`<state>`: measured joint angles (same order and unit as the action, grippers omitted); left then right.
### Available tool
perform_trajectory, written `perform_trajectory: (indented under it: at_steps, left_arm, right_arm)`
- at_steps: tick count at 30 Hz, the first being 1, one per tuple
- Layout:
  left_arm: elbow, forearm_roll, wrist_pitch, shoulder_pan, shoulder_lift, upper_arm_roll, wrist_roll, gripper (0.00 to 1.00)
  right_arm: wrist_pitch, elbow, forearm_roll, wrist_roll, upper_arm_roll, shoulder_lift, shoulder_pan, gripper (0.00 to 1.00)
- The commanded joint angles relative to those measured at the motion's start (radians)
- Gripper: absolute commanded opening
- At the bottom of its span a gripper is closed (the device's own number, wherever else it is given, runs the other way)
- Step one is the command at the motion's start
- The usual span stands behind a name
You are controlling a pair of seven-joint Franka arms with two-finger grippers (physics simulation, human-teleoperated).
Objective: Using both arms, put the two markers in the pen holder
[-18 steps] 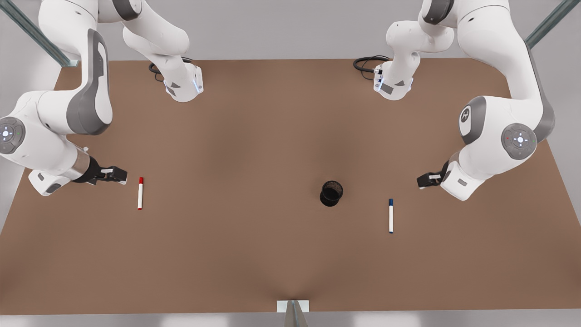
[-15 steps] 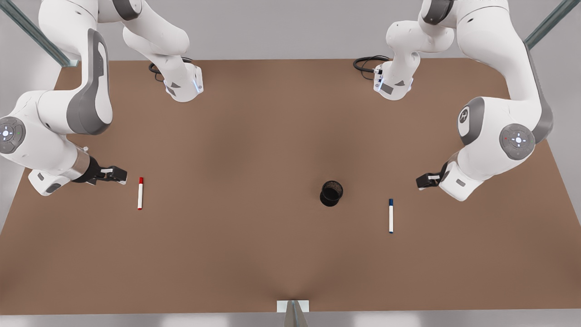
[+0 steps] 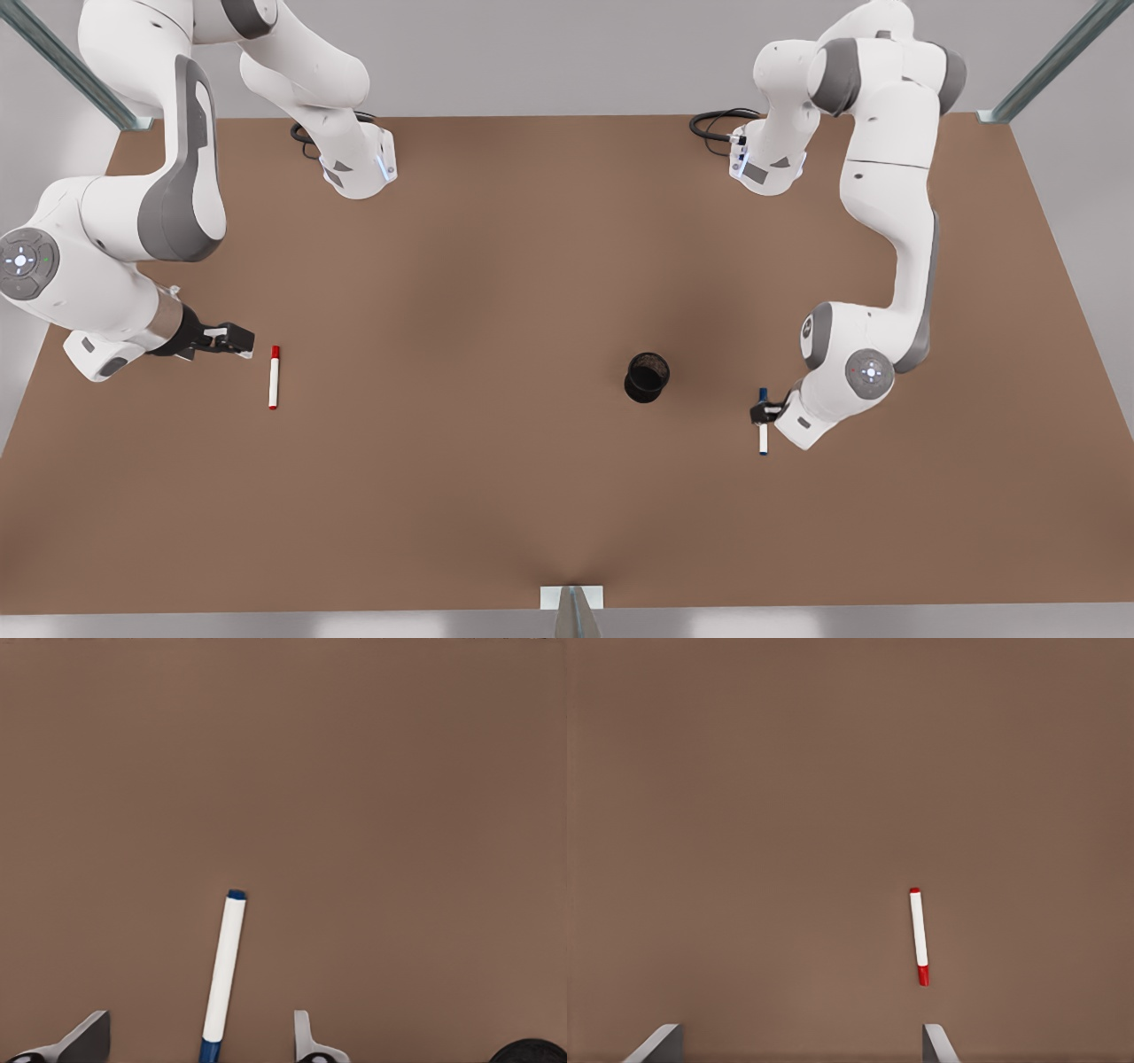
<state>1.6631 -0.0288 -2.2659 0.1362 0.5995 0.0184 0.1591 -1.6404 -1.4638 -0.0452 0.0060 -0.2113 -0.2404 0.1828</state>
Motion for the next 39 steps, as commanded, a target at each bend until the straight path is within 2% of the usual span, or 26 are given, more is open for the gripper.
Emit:
perform_trajectory:
  at_steps: [1, 13, 15, 16, 17, 18, 22, 26, 29, 31, 33, 36, 39]
  left_arm:
    - [0.0, 0.003, -0.149, 0.002, 0.017, 0.0, -0.046, 1.0]
    - [-0.02, 0.009, -0.175, 0.002, 0.112, 0.0, -0.053, 0.93]
    - [-0.02, 0.009, -0.184, 0.002, 0.132, 0.0, -0.055, 0.93]
    - [-0.02, 0.009, -0.196, 0.003, 0.143, 0.0, -0.055, 0.91]
    - [-0.02, 0.009, -0.196, 0.003, 0.144, 0.0, -0.055, 0.76]
    - [-0.02, 0.009, -0.196, 0.003, 0.146, 0.0, -0.055, 0.69]
    - [-0.02, 0.009, -0.196, 0.003, 0.146, 0.0, -0.055, 0.52]
    - [-0.02, 0.009, -0.196, 0.003, 0.148, 0.0, -0.055, 0.5]
    - [-0.02, 0.01, -0.196, 0.003, 0.161, 0.0, -0.055, 0.49]
    - [-0.02, 0.01, -0.198, 0.003, 0.163, 0.0, -0.055, 0.49]
    - [-0.02, 0.01, -0.198, 0.003, 0.166, 0.0, -0.055, 0.45]
    - [-0.02, 0.01, -0.198, 0.002, 0.169, 0.0, -0.053, 0.39]
    - [-0.022, 0.01, -0.199, 0.002, 0.174, 0.0, -0.053, 0.38]
  right_arm:
    - [0.001, -0.001, 0.002, 0.011, 0.0, 0.001, 0.0, 1.0]
    - [-0.001, -0.001, 0.001, 0.026, -0.008, 0.001, -0.002, 1.0]
    - [-0.058, -0.006, -0.001, 0.029, -0.008, -0.037, 0.0, 1.0]
    - [-0.099, -0.006, -0.001, 0.029, -0.008, -0.079, -0.005, 1.0]
    - [-0.157, -0.018, 0.001, 0.029, -0.008, -0.117, -0.009, 1.0]
    - [-0.197, -0.018, -0.002, 0.029, -0.007, -0.152, -0.006, 1.0]
    - [-0.361, -0.049, -0.036, 0.025, -0.005, -0.301, 0.003, 1.0]
    - [-0.418, -0.07, -0.047, 0.023, 0.007, -0.355, 0.009, 1.0]
    - [-0.42, -0.148, -0.065, 0.014, 0.0, -0.35, 0.075, 1.0]
    - [-0.42, -0.177, -0.136, 0.014, 0.001, -0.353, 0.086, 1.0]
    - [-0.547, -0.296, -0.157, -0.011, -0.007, -0.347, 0.155, 1.0]
    - [-0.622, -0.363, -0.159, -0.023, -0.005, -0.355, 0.178, 1.0]
    - [-0.674, -0.411, -0.173, -0.023, -0.005, -0.364, 0.195, 1.0]
